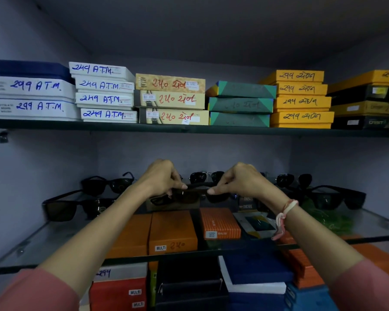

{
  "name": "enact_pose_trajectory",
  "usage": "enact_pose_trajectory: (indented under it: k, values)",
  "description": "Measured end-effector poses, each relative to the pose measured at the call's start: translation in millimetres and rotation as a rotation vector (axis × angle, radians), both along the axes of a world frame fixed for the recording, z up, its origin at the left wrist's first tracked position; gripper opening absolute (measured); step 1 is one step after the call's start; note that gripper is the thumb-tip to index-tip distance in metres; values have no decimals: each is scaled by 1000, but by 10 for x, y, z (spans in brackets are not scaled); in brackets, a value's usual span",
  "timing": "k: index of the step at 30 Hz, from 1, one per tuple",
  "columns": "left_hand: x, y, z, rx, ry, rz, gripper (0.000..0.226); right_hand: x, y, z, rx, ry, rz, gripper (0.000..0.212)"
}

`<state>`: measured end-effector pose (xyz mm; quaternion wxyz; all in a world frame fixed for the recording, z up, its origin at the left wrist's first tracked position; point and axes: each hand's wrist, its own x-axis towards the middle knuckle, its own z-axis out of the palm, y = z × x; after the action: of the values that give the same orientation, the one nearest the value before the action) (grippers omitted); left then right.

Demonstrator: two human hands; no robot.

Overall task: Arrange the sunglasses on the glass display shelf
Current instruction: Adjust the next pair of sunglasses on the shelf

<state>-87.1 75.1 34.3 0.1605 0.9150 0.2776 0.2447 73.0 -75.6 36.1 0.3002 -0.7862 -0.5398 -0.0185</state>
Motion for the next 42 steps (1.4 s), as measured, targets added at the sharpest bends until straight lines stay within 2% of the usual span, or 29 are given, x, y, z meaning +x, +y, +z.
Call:
enact_pose_trajectory:
  k: [2,7,10,14,17,21,28,32,36,39,42]
  values:
    - [16,-29,8,23,-8,8,25,25,-41,68,3,41,14,45]
    - [37,-82,19,28,-43,5,21,150,-17,158,30,0,-32,11]
    - [40,-116,26,15,-39,36,22,197,-10,131,94,-85,-80,9]
    - [64,-177,48,-20,-115,161,21,315,-15,90,158,-57,-97,6]
    - [136,-248,60,-82,-112,256,24,364,-9,81,147,-156,-173,12]
    - [216,-304,20,-147,-53,359,24,388,-32,29,96,-139,-205,39]
    - [316,-310,-91,-223,-12,382,28,442,23,-125,45,-86,-199,35]
    - [305,-254,-91,-250,23,380,25,467,57,-138,31,-136,-192,29]
    - [166,-51,-100,-111,24,358,52,521,69,-152,12,-158,-171,24]
    - [51,44,-139,86,218,359,52,526,75,-163,15,-180,-170,17]
    - [-3,103,-244,197,396,383,44,509,82,-163,1,-208,-186,17]
